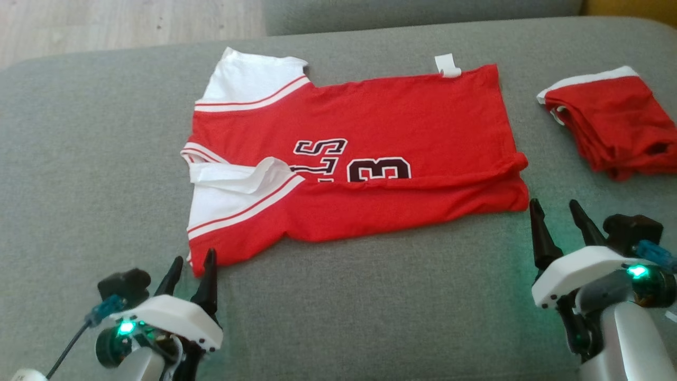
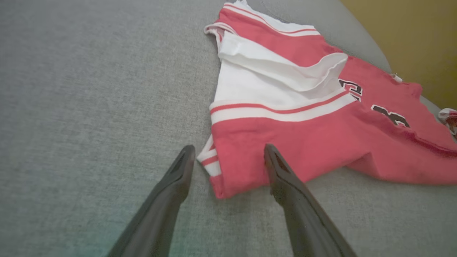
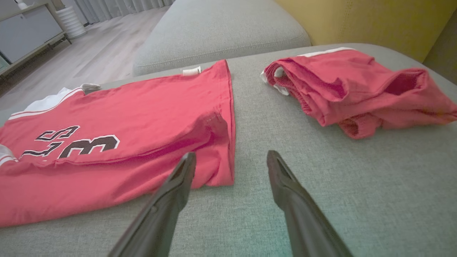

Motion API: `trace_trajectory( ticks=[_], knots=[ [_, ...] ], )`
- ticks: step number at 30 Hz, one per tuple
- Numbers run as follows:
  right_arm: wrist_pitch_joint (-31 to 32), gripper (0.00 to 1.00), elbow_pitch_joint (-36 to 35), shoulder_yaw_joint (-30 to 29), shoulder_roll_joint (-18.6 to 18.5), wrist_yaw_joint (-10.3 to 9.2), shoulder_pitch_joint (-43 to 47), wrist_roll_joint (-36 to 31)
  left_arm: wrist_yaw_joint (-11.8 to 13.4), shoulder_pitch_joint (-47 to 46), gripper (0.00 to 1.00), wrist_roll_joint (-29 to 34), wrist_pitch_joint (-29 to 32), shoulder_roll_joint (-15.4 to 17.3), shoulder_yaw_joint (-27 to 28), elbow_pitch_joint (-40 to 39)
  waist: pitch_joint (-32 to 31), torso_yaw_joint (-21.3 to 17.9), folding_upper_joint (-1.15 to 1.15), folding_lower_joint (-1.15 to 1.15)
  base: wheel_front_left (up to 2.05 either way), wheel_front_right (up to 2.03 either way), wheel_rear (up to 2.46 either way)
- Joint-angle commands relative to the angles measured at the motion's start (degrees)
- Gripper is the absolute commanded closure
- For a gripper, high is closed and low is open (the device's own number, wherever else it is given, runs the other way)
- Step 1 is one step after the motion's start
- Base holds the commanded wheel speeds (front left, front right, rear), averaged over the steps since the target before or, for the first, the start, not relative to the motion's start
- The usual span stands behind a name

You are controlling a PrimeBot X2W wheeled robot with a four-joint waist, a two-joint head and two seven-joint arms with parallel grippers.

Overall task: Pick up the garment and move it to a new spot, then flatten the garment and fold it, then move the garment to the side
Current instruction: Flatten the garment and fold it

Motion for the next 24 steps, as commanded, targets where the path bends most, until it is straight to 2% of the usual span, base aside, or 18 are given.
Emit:
trace_trajectory(
  ticks=[1,4,5,6,7,8,10,11,17,19,20,21,22,23,24],
  knots=[
    [-0.7,0.0,-1.8,1.6,-0.3,0.37,-2.7,0.5,0.2,-2.9,0.0,-0.3,-0.1,0.9,2.3,-1.1,0.4,-0.4,0.0,-0.01,0.0,0.0,0.0],
    [-0.7,0.0,-1.1,1.8,-0.3,0.37,-3.8,0.3,-0.1,-3.7,0.0,-0.8,0.8,0.5,1.9,0.9,1.0,-0.8,0.0,-0.01,0.0,0.0,0.0],
    [-0.6,0.0,-0.6,1.8,-0.3,0.37,-4.2,0.2,-0.2,-3.9,0.06,-0.9,1.0,0.3,1.8,1.4,1.2,-0.9,0.0,-0.01,0.0,0.0,0.0],
    [-0.3,0.0,0.0,1.8,-0.3,0.37,-4.7,0.1,-0.3,-4.1,0.17,-1.0,1.1,0.1,1.7,1.7,1.4,-1.0,0.0,-0.01,0.0,0.0,0.0],
    [-0.2,0.0,0.7,1.8,-0.3,0.37,-5.3,0.0,-0.5,-4.3,0.51,-1.0,1.1,0.0,1.6,2.0,1.5,-1.0,0.0,-0.01,0.0,0.0,0.0],
    [0.0,0.0,1.6,1.8,-0.3,0.37,-5.9,0.2,-0.6,-4.6,0.62,-1.0,1.0,-0.1,1.5,2.1,1.8,-1.0,0.0,-0.01,0.0,0.0,0.0],
    [-0.1,0.0,3.6,1.8,-0.3,0.37,-7.3,0.3,-0.8,-5.0,0.91,-0.9,0.8,-0.3,1.2,2.5,2.2,-0.8,0.0,-0.01,0.0,0.0,0.0],
    [-0.1,0.0,4.8,1.7,-0.3,0.37,-8.0,0.4,-0.9,-5.2,1.0,-0.8,0.7,-0.4,1.1,2.6,2.3,-0.7,0.0,-0.01,0.0,0.0,0.0],
    [0.6,0.0,15.1,0.9,-0.3,0.37,-12.1,0.4,-1.3,-5.9,1.0,-0.2,-1.4,-1.0,0.6,2.4,3.1,1.0,0.0,-0.01,0.0,0.0,0.0],
    [0.5,0.0,17.9,0.9,-0.3,0.37,-13.2,2.4,-1.3,-6.0,1.0,-0.1,-2.3,-1.1,0.7,2.1,3.2,1.3,0.0,-0.01,0.0,0.0,0.0],
    [0.4,0.22,19.2,1.0,-0.3,0.37,-13.7,3.4,-1.3,-6.0,1.0,0.0,-2.6,-1.0,0.7,1.9,3.1,1.4,0.0,-0.01,0.0,0.0,0.0],
    [0.1,0.53,20.4,1.0,-0.3,0.37,-14.3,4.1,-1.3,-6.0,1.0,0.0,-2.9,-1.0,0.8,1.8,3.1,1.5,0.0,-0.01,0.0,0.0,0.0],
    [-0.1,0.71,21.5,1.1,-0.3,0.37,-14.7,4.2,-1.3,-5.9,1.0,0.0,-3.2,-0.9,0.9,1.6,3.0,1.6,0.0,-0.01,0.0,0.0,0.0],
    [-0.5,0.94,22.4,1.1,-0.3,0.37,-15.2,4.4,-1.3,-5.9,1.0,0.0,-3.4,-0.8,1.0,1.4,2.9,1.7,0.0,-0.01,0.0,0.0,0.0],
    [-0.8,1.0,23.2,1.2,-0.3,0.37,-15.6,4.9,-1.2,-5.9,1.0,0.0,-3.7,-0.6,1.1,1.1,2.8,1.7,0.0,-0.01,0.0,0.0,0.0]
  ],
)
